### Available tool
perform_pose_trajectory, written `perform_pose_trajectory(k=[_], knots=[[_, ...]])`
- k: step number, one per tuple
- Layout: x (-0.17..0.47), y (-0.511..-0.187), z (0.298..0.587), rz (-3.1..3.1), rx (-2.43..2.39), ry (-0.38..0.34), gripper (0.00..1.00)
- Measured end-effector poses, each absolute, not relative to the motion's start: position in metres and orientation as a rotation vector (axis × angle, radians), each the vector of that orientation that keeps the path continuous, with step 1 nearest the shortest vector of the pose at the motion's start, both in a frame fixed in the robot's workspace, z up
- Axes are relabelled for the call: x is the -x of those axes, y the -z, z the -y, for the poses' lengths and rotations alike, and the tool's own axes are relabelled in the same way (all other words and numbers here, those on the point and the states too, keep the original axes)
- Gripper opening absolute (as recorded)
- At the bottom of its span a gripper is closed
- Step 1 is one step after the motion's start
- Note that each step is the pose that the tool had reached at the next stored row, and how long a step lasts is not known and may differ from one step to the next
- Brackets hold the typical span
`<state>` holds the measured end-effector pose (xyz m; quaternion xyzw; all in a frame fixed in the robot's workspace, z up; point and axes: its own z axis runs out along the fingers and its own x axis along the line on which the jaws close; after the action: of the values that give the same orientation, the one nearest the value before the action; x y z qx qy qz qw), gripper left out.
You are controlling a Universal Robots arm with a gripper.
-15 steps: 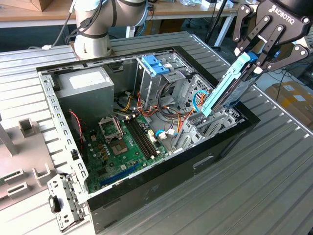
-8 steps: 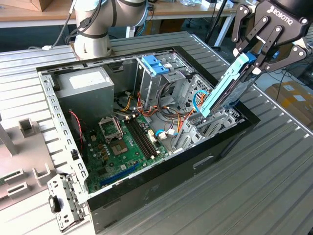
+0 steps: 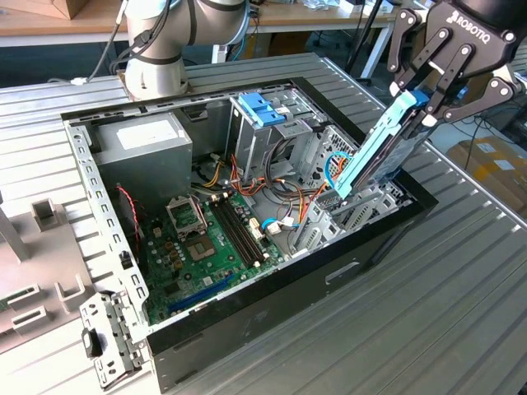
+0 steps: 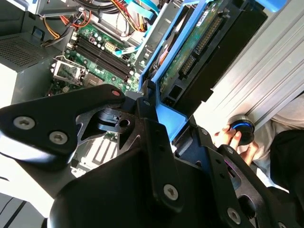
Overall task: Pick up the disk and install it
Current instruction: 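Insert the disk into the insertion slot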
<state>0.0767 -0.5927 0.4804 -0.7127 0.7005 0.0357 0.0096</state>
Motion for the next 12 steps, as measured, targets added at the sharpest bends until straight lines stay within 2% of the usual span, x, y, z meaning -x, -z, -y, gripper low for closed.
perform_pose_trajectory(k=[12], knots=[[-0.0719,-0.4786,0.5927,-2.187,2.225,-0.111,0.37]])
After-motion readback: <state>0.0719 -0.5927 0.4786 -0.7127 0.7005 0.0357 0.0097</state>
